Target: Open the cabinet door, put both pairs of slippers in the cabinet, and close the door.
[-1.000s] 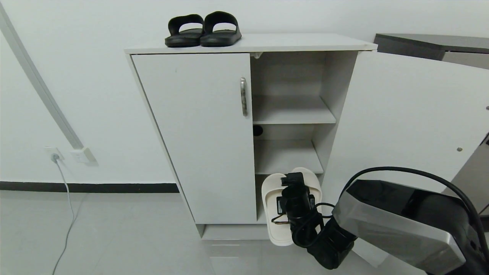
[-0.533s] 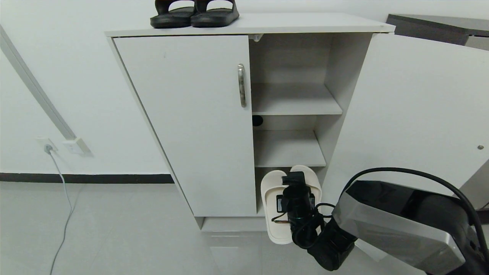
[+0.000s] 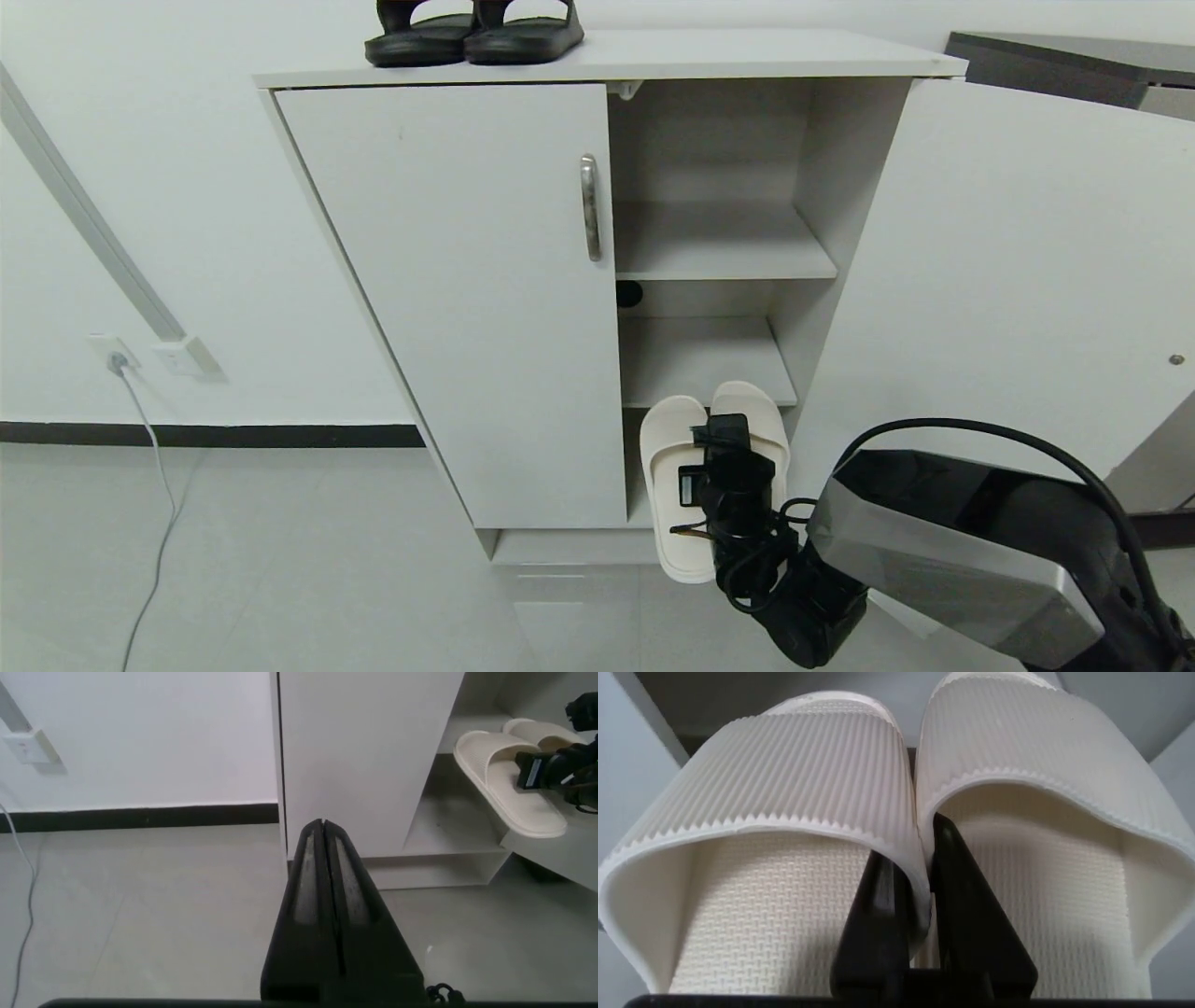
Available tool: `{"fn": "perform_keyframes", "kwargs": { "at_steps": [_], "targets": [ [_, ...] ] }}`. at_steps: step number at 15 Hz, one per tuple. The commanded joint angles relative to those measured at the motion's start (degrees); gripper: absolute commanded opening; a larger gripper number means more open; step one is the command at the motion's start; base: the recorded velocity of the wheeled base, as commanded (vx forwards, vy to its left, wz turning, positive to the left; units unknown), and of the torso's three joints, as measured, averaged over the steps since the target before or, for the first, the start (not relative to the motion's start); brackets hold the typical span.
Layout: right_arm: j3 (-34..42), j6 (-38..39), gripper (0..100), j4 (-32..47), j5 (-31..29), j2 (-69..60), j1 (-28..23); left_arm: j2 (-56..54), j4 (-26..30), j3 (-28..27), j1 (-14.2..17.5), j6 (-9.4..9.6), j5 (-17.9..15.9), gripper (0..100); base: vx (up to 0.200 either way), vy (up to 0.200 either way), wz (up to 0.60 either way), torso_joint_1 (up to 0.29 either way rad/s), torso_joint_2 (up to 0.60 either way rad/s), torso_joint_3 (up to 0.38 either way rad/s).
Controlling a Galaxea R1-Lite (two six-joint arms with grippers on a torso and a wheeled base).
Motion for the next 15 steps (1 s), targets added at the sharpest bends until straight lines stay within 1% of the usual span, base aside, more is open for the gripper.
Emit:
{"fn": "perform_keyframes", "kwargs": {
  "at_steps": [1, 12, 13, 15],
  "targets": [
    [-0.08, 0.0, 0, -0.17, -0.03, 0.33, -0.2, 0.07, -0.01, 0.0, 0.0, -0.1, 0.01, 0, 0.0, 0.0, 0.0, 0.0, 0.0, 0.0],
    [-0.43, -0.09, 0, 0.09, 0.24, 0.33, -0.38, 0.07, -0.01, 0.0, 0.0, -0.1, -0.07, 0, 0.2, 0.0, 0.0, 0.001, 0.0, 0.002],
    [-1.31, -0.09, 0, 0.44, 0.41, 0.33, -0.82, 0.07, -0.01, 0.0, 0.0, -0.1, -0.07, 0, 0.2, 0.0, 0.0, 0.007, 0.0, 0.002],
    [-2.89, -0.09, 0, 2.99, 0.5, 0.24, -1.08, 0.07, -0.01, 0.0, 0.0, -0.1, 0.01, 0, 0.0, 0.0, 0.0, 0.0, 0.0, 0.0]
  ]
}}
